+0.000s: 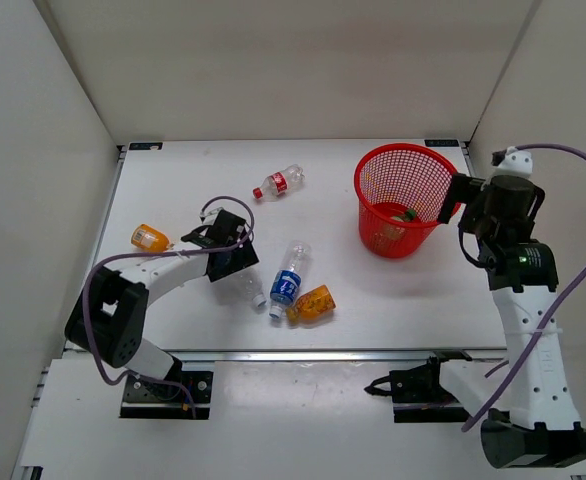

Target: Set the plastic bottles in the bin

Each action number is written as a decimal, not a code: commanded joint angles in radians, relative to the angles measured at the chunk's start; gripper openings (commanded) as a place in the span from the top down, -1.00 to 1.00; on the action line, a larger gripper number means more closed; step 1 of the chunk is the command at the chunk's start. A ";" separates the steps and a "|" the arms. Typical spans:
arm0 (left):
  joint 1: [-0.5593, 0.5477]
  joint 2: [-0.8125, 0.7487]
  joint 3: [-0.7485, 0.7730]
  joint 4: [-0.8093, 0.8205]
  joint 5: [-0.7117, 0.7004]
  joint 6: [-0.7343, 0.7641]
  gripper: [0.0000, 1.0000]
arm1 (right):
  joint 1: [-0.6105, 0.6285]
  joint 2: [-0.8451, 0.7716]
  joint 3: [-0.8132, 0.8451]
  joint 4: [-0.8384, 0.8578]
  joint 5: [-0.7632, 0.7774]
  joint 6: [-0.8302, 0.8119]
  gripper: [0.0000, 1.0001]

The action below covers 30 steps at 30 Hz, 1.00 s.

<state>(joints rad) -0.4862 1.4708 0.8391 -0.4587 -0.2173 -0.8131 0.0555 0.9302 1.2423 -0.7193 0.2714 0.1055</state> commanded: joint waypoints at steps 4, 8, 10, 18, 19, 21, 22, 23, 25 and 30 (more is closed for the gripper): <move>0.015 0.049 0.045 0.046 -0.027 0.002 -0.45 | -0.190 -0.039 -0.060 -0.046 -0.052 0.016 -0.98; 0.003 0.052 0.060 0.055 -0.027 0.005 0.13 | -0.276 -0.005 -0.069 -0.019 -0.100 0.029 -0.99; 0.011 0.042 0.084 0.061 -0.011 0.020 0.31 | -0.261 0.018 -0.070 -0.009 -0.097 0.039 -0.98; -0.035 -0.050 0.349 0.116 0.055 0.132 0.46 | -0.405 0.042 -0.138 -0.019 -0.075 0.178 -0.98; -0.063 -0.058 0.392 0.167 0.059 0.140 0.47 | -0.411 0.021 -0.179 -0.019 -0.060 0.209 -0.99; -0.112 -0.055 0.465 0.242 0.042 0.169 0.45 | -0.424 -0.008 -0.254 -0.016 -0.090 0.230 -0.98; -0.141 -0.055 0.510 0.305 0.042 0.184 0.45 | -0.424 -0.025 -0.291 -0.022 -0.110 0.262 -0.98; -0.166 -0.035 0.553 0.333 0.039 0.202 0.42 | -0.424 -0.034 -0.328 -0.022 -0.116 0.275 -0.99; -0.208 0.029 0.641 0.434 0.015 0.256 0.39 | -0.422 -0.077 -0.380 -0.029 -0.161 0.319 -0.98; -0.316 0.277 0.909 0.572 -0.069 0.302 0.40 | -0.404 -0.165 -0.452 -0.009 -0.247 0.359 -0.99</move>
<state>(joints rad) -0.7612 1.6058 1.6356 -0.0048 -0.2276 -0.5774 -0.3595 0.8124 0.7834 -0.7742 0.0856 0.4061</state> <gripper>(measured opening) 0.603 0.994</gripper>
